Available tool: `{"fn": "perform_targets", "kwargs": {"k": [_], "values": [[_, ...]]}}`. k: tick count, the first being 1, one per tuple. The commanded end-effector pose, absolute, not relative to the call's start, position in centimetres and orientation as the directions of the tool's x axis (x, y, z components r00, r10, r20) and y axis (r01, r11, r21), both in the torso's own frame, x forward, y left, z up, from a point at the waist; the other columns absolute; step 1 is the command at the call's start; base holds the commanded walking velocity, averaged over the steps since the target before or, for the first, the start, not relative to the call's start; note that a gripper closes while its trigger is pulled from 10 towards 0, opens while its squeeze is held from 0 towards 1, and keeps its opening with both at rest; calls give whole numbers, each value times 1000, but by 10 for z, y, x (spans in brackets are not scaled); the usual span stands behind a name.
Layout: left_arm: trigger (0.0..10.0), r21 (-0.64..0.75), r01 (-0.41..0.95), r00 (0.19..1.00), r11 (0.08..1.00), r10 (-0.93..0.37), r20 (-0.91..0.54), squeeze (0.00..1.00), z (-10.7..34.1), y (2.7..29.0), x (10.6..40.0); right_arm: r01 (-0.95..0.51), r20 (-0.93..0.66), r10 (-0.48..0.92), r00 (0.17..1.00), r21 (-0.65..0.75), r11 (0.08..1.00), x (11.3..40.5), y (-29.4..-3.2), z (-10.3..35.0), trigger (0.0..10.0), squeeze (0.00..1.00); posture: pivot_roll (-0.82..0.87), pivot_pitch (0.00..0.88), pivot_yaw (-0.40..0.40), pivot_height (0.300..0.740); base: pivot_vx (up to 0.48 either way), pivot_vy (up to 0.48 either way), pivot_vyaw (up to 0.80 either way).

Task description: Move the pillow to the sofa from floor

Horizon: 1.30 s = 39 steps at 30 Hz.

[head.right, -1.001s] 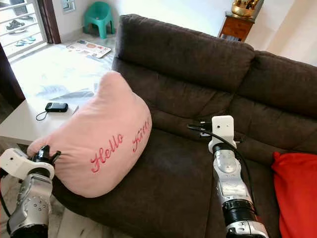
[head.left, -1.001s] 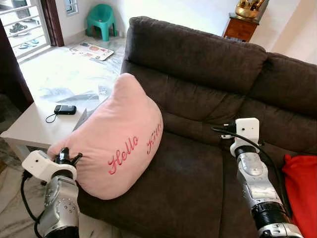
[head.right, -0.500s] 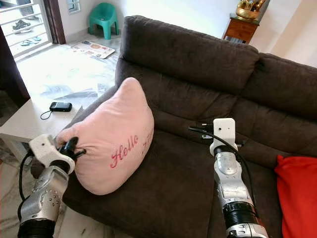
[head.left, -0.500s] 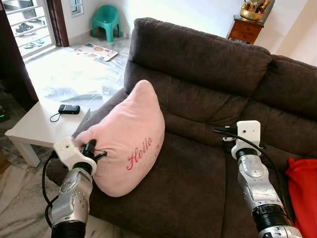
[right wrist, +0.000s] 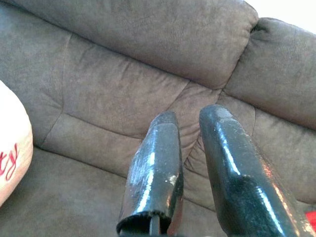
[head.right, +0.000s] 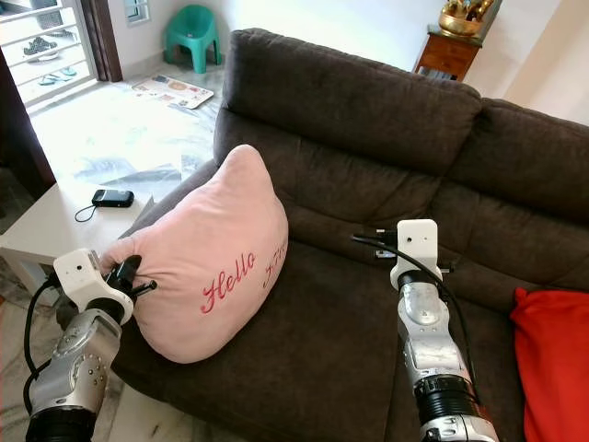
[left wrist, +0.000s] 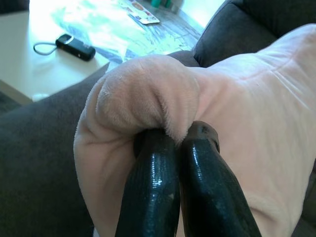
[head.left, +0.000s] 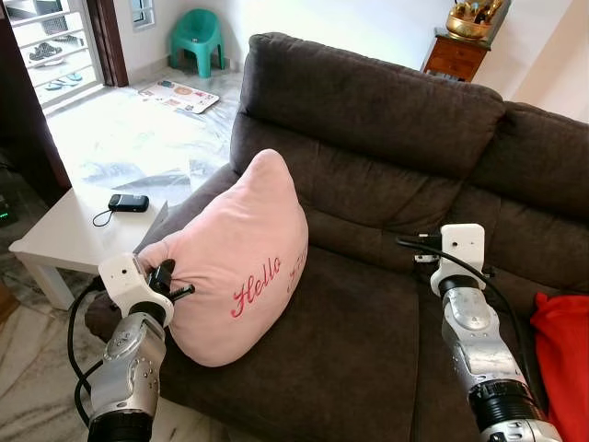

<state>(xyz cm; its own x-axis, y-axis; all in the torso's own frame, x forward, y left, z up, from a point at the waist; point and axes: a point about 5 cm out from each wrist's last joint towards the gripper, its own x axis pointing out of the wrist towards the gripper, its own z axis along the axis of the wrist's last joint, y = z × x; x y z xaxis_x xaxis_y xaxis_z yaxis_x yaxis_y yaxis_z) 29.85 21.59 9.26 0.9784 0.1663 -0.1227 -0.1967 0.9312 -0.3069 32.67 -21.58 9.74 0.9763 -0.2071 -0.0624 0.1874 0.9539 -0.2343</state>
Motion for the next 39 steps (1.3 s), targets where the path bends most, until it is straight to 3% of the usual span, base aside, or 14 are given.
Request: {"fn": "perform_targets", "kwargs": {"k": [1, 2, 3, 17, 22, 24, 25, 26, 27, 39], "values": [[10000, -279, -189, 978, 942, 156, -136, 220, 89, 211, 297, 209, -54, -226, 973, -223, 952, 325, -220, 99, 10000, 0, 131, 0, -178, 740, 0, 0, 0], [10000, -275, -184, 979, 944, 152, -134, 471, 89, 209, 298, 208, -56, -226, 973, -223, 952, 325, -220, 99, 10000, 0, 131, 0, -178, 740, 0, 0, 0], [10000, -268, -176, 981, 947, 145, -131, 796, 90, 207, 299, 207, -57, -225, 973, -222, 953, 325, -219, 99, 10000, 0, 130, 0, -178, 740, 0, 0, 0], [10000, -271, -174, 982, 947, 147, -118, 776, 91, 202, 300, 210, -63, -229, 971, -224, 952, 325, -220, 98, 10000, 0, 132, 0, -180, 740, 0, 0, 0], [10000, -266, -167, 984, 949, 145, -101, 718, 95, 200, 302, 210, -62, -229, 971, -224, 952, 325, -220, 98, 10000, 0, 133, 0, -182, 740, 0, 0, 0], [10000, -257, -156, 987, 954, 138, -87, 624, 99, 198, 302, 208, -62, -227, 972, -224, 952, 326, -219, 98, 10000, 0, 132, 0, -182, 740, 0, 0, 0], [10000, -254, -152, 987, 955, 135, -82, 471, 100, 198, 303, 208, -62, -227, 972, -223, 952, 326, -219, 98, 10000, 0, 132, 0, -182, 740, 0, 0, 0], [10000, -250, -149, 988, 957, 133, -79, 471, 101, 197, 303, 208, -62, -226, 972, -223, 952, 326, -219, 99, 10000, 0, 132, 0, -182, 740, 0, 0, 0], [10000, -242, -145, 989, 959, 130, -77, 0, 101, 197, 303, 207, -62, -226, 972, -223, 953, 326, -219, 98, 10000, 0, 135, 0, -182, 740, 0, 0, 0], [10000, -228, -102, 995, 968, 103, -6, 0, 123, 189, 308, 208, -59, -226, 972, -220, 953, 326, -218, 99, 10000, 0, 134, 0, -179, 740, 0, 0, 0]]}}
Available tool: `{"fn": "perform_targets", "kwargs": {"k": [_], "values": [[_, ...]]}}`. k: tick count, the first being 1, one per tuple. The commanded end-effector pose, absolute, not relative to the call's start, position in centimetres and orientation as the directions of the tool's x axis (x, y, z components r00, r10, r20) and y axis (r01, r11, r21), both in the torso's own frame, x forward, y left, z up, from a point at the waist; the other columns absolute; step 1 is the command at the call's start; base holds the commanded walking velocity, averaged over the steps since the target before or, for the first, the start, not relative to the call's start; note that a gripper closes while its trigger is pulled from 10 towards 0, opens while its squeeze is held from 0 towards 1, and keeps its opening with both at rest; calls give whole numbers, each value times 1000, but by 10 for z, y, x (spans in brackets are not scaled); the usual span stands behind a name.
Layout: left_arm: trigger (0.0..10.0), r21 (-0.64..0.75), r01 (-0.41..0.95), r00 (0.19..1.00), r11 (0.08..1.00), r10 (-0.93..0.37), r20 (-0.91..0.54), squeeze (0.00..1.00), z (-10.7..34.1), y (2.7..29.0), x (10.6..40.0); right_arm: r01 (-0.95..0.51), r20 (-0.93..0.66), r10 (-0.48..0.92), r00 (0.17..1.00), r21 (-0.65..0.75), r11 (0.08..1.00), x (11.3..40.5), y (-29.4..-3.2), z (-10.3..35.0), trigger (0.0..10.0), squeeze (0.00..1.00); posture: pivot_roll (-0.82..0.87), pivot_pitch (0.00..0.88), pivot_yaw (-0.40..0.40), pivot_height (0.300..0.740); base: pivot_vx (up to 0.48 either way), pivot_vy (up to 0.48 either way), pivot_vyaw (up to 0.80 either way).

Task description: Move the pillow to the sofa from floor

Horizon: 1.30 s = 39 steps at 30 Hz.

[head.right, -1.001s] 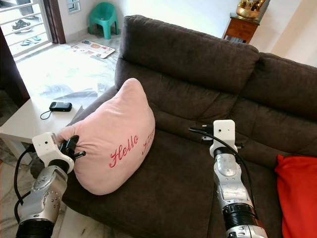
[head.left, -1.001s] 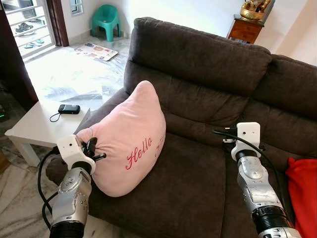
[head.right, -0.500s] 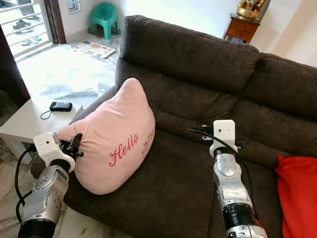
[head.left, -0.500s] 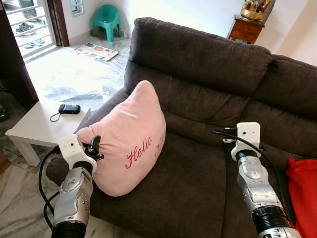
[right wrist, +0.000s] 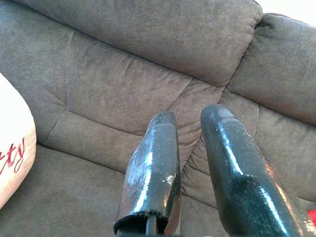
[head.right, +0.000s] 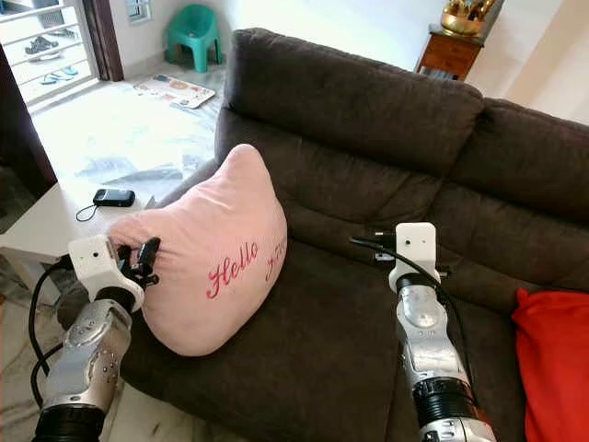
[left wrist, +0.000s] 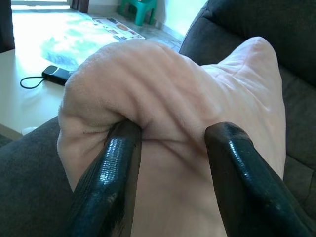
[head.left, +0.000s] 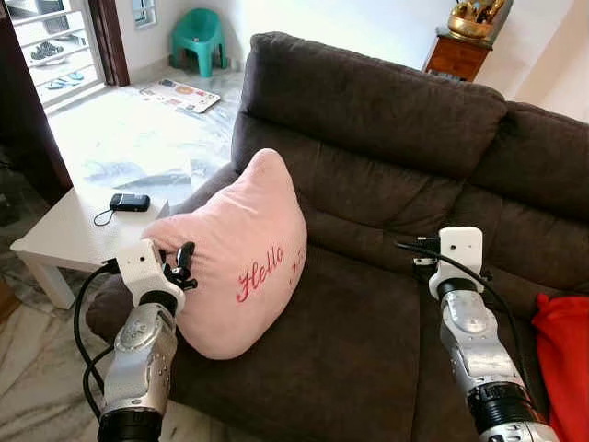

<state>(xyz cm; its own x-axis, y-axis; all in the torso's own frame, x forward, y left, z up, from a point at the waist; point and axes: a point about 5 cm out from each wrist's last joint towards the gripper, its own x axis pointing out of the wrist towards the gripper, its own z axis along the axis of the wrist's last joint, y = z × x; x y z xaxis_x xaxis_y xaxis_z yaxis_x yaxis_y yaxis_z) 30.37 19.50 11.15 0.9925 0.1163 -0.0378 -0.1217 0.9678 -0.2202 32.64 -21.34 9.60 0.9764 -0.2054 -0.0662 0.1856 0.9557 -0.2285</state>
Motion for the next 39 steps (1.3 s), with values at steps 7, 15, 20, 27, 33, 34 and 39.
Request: {"fn": "perform_targets", "kwargs": {"k": [7, 15, 20, 27, 33, 34, 39], "values": [[10000, -233, -72, 995, 970, 86, 51, 0, 143, 185, 312, 207, -58, -225, 973, -220, 953, 326, -218, 99, 10000, 0, 134, 0, -180, 740, 0, 0, 0], [10000, -239, -47, 992, 970, 74, 103, 0, 162, 181, 310, 205, -56, -222, 974, -215, 955, 326, -216, 99, 10000, 0, 135, 0, -178, 740, 0, 0, 0], [10000, -143, -19, 983, 989, 44, 179, 0, 179, 174, 308, 200, -25, -208, 978, -190, 961, 326, -214, 102, 10000, 0, 134, 0, -176, 740, 0, 0, 0], [10000, 148, -21, 968, 989, -17, 251, 0, 181, 163, 302, 165, 28, -163, 986, -143, 976, 322, -203, 105, 10000, 0, 133, 0, -169, 740, 0, 0, 0], [10000, 224, 21, 973, 974, -72, 219, 0, 166, 154, 297, 166, 47, -161, 986, -131, 977, 320, -203, 106, 10000, 0, 133, 0, -167, 740, 0, 0, 0], [10000, 224, 21, 973, 974, -72, 219, 0, 166, 154, 297, 166, 47, -161, 986, -131, 977, 320, -203, 106, 10000, 0, 133, 0, -167, 740, 0, 0, 0], [10000, 421, 70, 952, 904, -187, 244, 0, 165, 142, 283, 138, 108, -129, 986, -78, 987, 310, -196, 110, 10000, 0, 128, 0, -167, 740, 0, 0, 0]]}}
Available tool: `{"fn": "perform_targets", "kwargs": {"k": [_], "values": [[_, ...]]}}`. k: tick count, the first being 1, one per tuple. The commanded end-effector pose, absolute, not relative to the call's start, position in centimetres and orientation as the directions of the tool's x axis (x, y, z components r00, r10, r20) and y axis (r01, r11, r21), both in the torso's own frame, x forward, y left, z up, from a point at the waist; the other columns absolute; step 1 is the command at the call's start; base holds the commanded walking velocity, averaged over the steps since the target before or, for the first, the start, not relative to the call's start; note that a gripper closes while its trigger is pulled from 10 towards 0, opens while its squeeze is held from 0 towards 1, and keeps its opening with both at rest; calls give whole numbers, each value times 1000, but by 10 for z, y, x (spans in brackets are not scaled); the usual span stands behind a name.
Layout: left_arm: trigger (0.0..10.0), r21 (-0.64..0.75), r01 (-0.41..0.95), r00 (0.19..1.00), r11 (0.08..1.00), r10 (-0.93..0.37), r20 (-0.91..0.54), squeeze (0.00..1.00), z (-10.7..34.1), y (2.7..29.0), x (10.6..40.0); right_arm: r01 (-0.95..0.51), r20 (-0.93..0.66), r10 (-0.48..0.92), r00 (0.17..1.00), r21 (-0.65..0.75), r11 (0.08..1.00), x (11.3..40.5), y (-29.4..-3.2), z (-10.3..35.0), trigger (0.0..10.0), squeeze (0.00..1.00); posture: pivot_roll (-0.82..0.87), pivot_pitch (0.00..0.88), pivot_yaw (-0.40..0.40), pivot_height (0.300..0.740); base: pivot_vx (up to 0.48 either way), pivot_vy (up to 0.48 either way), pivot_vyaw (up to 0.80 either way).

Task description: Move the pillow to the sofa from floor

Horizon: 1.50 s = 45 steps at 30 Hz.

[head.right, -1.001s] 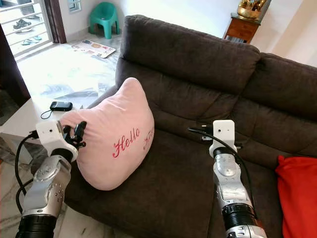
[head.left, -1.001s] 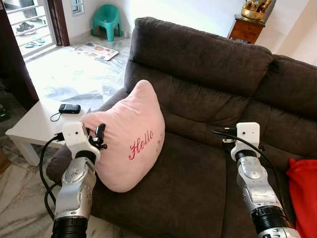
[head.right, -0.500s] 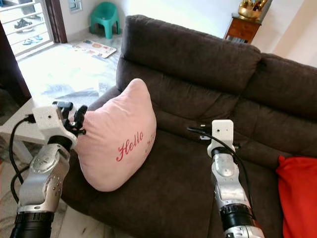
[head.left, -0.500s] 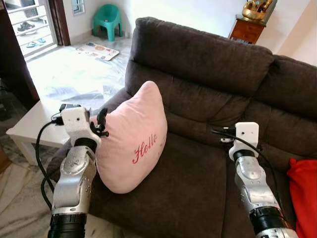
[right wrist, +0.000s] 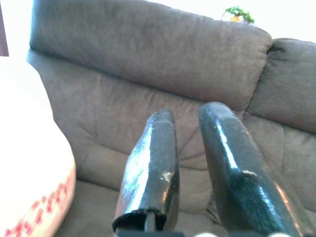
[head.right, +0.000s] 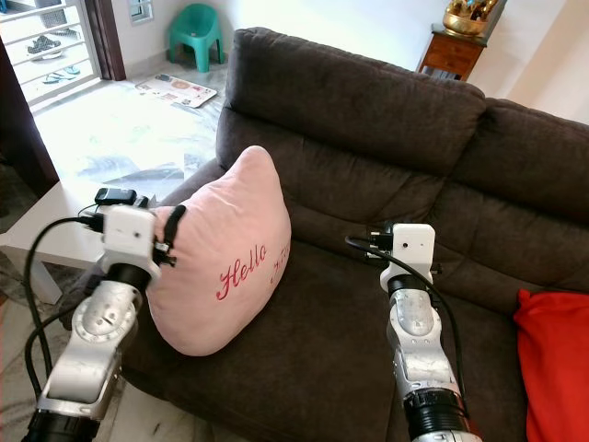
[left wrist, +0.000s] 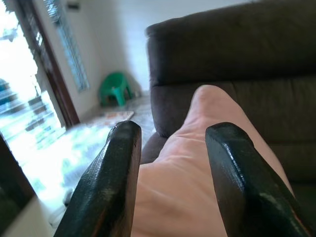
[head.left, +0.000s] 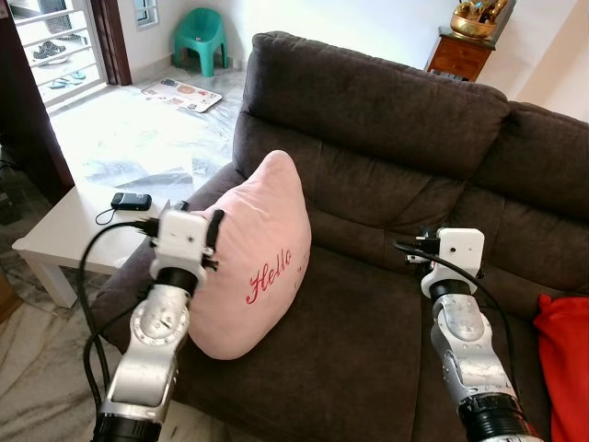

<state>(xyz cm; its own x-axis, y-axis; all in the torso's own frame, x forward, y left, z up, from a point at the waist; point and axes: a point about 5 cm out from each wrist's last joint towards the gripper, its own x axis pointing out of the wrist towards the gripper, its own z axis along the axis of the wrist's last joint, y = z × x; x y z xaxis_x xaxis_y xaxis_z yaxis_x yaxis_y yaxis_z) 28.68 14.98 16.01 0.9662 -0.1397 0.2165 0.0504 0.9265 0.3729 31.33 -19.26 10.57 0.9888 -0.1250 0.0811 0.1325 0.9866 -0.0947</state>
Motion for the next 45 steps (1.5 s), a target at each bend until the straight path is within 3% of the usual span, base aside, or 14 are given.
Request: {"fn": "perform_targets", "kwargs": {"k": [1, 7, 15, 30, 45], "values": [[10000, 432, 72, 951, 899, -192, 242, 0, 163, 141, 280, 127, 115, -119, 986, -69, 989, 308, -194, 109, 10000, 0, 133, 0, -167, 740, 0, 0, 0], [10000, 370, 25, 955, 929, -132, 267, 0, 163, 145, 278, 99, 129, -92, 987, -47, 994, 298, -196, 107, 10000, 0, 129, 0, -164, 740, 0, 0, 0], [10000, 321, -27, 964, 947, -59, 258, 0, 162, 161, 290, 186, 90, -185, 979, -5, 982, 289, -219, 96, 10000, 0, 126, 0, -116, 740, 0, 0, 0], [10000, 315, 39, 970, 948, -112, 216, 0, 155, 169, 302, 206, 61, -210, 976, 61, 977, 279, -199, 78, 10000, 0, 77, 0, 13, 740, 0, 0, 0], [10000, 305, 84, 968, 949, -150, 199, 0, 137, 162, 297, 168, 63, -172, 983, 58, 984, 275, -198, 76, 10000, 0, 71, 0, -14, 740, 0, 0, 0]]}}
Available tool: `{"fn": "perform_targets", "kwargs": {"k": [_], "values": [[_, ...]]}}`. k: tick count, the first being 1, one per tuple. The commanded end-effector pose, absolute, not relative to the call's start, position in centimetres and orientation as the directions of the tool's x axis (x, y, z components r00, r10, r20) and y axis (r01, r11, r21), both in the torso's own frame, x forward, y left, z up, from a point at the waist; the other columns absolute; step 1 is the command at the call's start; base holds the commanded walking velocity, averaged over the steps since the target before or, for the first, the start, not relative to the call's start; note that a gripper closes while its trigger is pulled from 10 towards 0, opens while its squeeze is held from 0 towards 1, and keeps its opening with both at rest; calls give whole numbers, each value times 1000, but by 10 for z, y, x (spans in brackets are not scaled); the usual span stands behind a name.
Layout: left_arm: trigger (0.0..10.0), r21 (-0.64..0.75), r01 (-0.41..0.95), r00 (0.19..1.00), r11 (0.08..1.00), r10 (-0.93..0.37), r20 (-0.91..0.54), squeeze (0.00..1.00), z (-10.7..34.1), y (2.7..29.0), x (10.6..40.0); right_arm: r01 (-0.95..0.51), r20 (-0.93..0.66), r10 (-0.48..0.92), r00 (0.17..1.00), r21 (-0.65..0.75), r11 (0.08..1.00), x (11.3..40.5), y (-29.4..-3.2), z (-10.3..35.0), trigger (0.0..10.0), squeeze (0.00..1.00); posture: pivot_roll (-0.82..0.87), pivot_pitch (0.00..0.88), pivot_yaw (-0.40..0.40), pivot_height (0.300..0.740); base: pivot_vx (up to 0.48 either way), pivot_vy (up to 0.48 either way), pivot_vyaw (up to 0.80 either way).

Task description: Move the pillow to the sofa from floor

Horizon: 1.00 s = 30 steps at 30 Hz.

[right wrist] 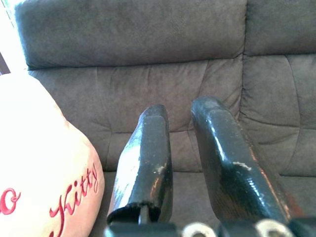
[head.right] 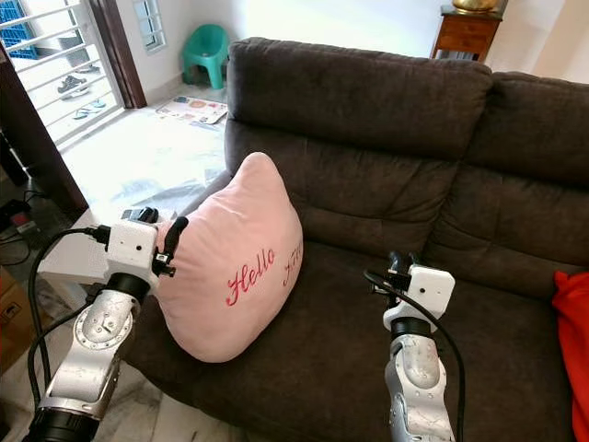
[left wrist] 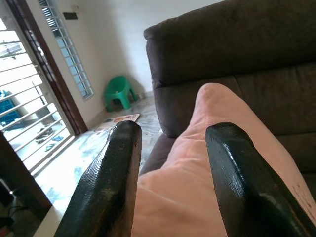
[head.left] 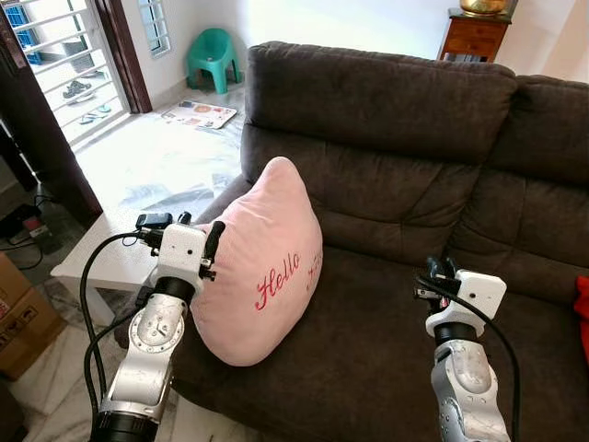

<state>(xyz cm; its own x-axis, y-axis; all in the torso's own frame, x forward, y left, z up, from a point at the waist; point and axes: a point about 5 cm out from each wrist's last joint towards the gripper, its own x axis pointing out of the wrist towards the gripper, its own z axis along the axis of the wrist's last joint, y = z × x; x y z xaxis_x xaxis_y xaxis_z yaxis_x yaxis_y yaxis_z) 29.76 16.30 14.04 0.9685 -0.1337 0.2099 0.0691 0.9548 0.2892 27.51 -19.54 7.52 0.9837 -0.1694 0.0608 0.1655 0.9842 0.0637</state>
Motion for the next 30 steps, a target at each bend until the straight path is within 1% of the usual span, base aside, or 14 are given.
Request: {"fn": "perform_targets", "kwargs": {"k": [1, 11, 15, 30], "values": [[10000, 305, 83, 968, 949, -150, 202, 0, 137, 162, 298, 169, 65, -173, 983, 58, 984, 276, -198, 77, 10000, 0, 70, 0, -14, 740, 0, 0, 0], [10000, 311, 86, 964, 946, -157, 213, 0, 139, 160, 299, 165, 74, -168, 983, 53, 985, 279, -200, 80, 10000, 0, 76, 0, -22, 740, 0, 0, 0], [10000, 303, 67, 968, 951, -135, 211, 0, 136, 162, 301, 171, 67, -174, 983, 38, 984, 278, -203, 78, 10000, 0, 58, 0, -30, 740, 0, 0, 0], [10000, 298, 49, 968, 953, -119, 221, 0, 134, 161, 298, 177, 63, -178, 982, 13, 984, 283, -213, 81, 10000, 0, 77, 0, -62, 740, 0, 0, 0]]}}
